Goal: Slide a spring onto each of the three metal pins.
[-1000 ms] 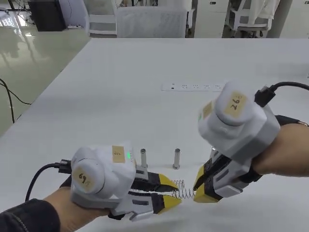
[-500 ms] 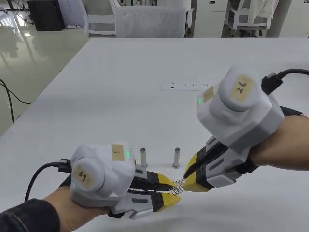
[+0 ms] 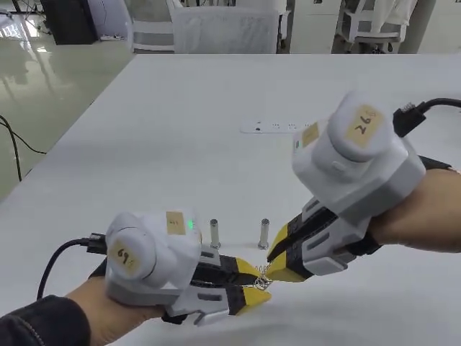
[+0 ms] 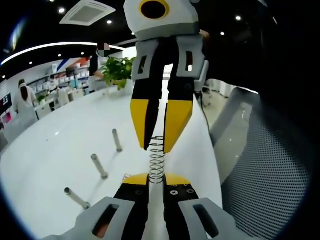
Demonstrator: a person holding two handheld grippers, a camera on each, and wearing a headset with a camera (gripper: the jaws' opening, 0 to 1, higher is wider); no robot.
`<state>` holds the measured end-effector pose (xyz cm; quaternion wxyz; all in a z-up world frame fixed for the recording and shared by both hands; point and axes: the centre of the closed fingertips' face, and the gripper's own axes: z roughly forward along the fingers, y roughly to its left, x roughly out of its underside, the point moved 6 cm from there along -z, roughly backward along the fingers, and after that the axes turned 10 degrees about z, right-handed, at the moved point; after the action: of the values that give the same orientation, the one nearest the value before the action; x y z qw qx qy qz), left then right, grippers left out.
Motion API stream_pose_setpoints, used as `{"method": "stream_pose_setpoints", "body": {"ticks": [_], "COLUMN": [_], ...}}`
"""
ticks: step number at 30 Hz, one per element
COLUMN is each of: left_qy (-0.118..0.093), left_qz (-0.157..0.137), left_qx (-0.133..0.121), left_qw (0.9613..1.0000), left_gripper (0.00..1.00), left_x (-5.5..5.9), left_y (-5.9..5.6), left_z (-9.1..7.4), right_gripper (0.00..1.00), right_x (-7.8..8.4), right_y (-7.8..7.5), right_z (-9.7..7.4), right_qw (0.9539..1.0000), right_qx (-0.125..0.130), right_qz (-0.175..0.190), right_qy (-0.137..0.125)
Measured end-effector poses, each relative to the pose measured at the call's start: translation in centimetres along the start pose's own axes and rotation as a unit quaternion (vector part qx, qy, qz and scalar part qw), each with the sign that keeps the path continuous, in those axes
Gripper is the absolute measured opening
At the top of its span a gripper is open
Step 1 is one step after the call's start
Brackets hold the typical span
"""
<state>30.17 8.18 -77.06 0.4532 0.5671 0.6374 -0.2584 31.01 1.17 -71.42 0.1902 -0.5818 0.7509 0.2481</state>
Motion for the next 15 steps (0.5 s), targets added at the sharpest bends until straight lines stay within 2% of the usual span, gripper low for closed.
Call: {"method": "stream_pose_setpoints", "body": {"ticks": [6,10,15], "left_qy": [-0.001,0.0,-0.001], "left_qz": [-0.006,-0.005,-0.005], "left_qx": [0.0,0.001,0.0], "left_qw": [1.0,1.0,1.0], "left_gripper": [0.02,0.02,0.02], "left_x": [0.08,0.15,0.15], "left_y": [-0.02,-0.13,-0.11], "left_z": [-0.05,-0.02,-0.07], "right_gripper": [0.08,0.15,0.16], "right_x": [0.05,-0.01,0.47], "right_y": [0.03,0.12,-0.02], "right_z": [0.05,0.09,0.39], "right_qw": [1.0,1.0,1.0], "right_qx": [0.0,-0.002,-0.001], "right_qz": [0.002,0.003,0.004], "right_qy": [-0.002,-0.008,0.005]}}
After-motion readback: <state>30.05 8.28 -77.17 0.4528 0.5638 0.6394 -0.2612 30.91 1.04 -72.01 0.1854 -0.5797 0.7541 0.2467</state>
